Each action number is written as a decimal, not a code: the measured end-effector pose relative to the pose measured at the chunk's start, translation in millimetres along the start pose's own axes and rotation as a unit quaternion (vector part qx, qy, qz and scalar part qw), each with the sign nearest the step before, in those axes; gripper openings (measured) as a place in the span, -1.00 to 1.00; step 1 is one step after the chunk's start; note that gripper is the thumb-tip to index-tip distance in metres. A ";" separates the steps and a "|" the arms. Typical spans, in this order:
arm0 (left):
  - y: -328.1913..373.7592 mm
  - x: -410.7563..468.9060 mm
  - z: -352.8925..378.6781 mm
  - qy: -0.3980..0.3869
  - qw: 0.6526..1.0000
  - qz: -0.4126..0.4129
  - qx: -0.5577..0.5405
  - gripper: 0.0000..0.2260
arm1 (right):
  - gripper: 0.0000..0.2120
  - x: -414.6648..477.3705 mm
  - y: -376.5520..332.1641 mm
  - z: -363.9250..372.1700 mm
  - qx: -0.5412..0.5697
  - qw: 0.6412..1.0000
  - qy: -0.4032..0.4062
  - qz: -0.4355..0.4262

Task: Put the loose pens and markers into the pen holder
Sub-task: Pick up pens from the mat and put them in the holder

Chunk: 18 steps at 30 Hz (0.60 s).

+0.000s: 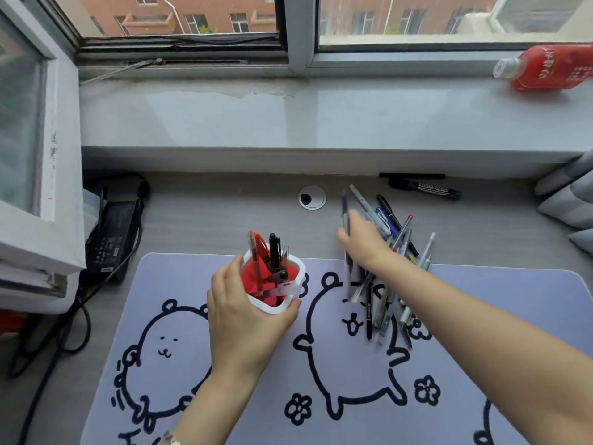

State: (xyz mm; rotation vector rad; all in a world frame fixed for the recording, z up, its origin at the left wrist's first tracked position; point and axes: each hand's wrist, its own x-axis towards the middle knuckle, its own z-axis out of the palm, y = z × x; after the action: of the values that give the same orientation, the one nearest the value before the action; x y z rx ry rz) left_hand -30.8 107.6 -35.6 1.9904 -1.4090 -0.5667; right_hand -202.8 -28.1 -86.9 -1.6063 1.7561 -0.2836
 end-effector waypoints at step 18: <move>45.8 -13.9 22.6 -0.052 0.996 0.073 -0.003 -0.23 | -0.73 -124.4 -37.3 -4.2 0.307 0.914 0.180 -0.195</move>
State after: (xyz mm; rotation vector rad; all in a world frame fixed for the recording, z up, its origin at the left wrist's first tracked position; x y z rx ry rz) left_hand -81.2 104.6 -19.7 1.8587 -1.5985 -0.6136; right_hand -182.1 79.2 -16.7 -1.4616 1.3634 -1.2595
